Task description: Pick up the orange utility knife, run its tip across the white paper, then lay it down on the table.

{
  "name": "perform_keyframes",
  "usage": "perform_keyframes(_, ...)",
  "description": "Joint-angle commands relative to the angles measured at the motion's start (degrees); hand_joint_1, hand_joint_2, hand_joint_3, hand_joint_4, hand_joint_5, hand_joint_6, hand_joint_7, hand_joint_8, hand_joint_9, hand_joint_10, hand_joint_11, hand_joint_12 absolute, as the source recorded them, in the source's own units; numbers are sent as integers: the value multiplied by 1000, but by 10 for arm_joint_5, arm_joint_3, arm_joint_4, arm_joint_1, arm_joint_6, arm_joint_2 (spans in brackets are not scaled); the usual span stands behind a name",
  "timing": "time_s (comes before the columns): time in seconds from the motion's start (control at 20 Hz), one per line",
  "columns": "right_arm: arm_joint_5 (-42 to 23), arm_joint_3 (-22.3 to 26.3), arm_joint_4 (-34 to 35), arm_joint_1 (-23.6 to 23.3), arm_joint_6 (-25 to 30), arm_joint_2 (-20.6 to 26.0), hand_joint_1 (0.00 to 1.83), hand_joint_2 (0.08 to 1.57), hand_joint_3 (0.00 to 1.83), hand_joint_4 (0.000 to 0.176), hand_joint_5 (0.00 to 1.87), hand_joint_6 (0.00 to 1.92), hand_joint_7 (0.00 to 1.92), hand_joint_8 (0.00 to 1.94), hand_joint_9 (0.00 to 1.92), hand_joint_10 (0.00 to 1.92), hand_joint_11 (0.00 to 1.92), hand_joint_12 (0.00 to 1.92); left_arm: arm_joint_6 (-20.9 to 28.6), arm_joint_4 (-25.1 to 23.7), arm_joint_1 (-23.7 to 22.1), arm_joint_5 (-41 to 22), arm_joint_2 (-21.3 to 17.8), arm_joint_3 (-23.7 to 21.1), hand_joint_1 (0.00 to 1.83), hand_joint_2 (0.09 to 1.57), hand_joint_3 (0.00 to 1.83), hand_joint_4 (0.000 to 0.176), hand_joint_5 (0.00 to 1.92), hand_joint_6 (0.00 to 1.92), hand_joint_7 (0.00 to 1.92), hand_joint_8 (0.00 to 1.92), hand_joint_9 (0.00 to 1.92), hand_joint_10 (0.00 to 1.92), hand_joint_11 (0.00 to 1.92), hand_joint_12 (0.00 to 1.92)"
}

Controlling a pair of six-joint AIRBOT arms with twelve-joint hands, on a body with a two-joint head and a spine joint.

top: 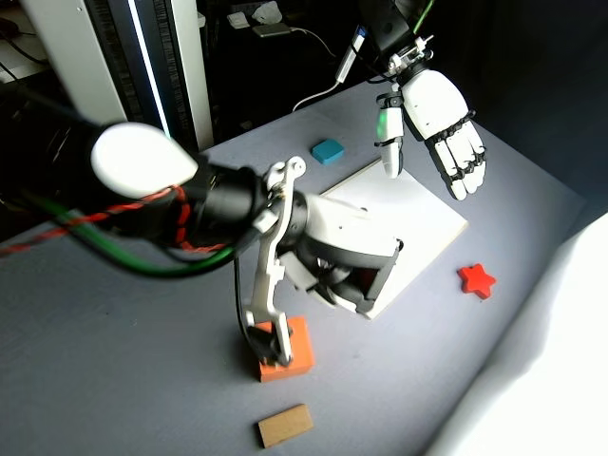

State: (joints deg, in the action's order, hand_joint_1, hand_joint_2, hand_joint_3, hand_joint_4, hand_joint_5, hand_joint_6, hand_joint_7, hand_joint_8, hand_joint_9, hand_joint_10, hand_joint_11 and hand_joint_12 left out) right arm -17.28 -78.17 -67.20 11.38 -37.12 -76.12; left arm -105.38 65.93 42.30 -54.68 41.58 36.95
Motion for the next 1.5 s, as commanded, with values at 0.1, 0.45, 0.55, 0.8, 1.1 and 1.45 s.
perform_keyframes(0.1,-74,-7,268,19,-289,-16,1485,1261,0,176,1308,1921,1487,1941,1585,1921,1638,1921,0,-26,-3,-51,-2,7,7,1325,0,22,28,3,51,7,58,1,0,428)
perform_keyframes(0.45,-214,-23,410,70,-459,-97,1477,1264,0,176,1283,1921,1488,1941,1586,1921,1637,1921,2,-21,-2,-51,-2,15,6,1328,1,21,27,3,49,2,52,1,0,432)
perform_keyframes(0.55,-239,-37,410,80,-472,-122,1467,1265,0,176,1281,1921,1490,1941,1587,1921,1638,1921,2,-19,-2,-51,-2,17,0,1329,1,23,22,0,47,0,45,0,0,426)
perform_keyframes(0.8,-278,-81,410,99,-485,-184,1486,1258,0,176,1312,1921,1491,1941,1589,1921,1640,1921,2,-11,1,-51,-2,24,6,1330,1,22,14,0,37,0,51,3,0,427)
perform_keyframes(1.1,-287,-155,410,100,-482,-243,1473,1258,0,176,1300,1921,1477,1941,1577,1921,1629,1921,3,-7,6,-51,-1,35,2,1328,0,24,20,0,49,1,61,3,0,462)
perform_keyframes(1.45,-290,-214,385,110,-470,-287,1474,1260,0,176,1286,1921,1470,1941,1577,1921,1629,1921,3,-4,7,-51,0,38,11,1324,0,20,42,4,67,0,72,2,0,516)
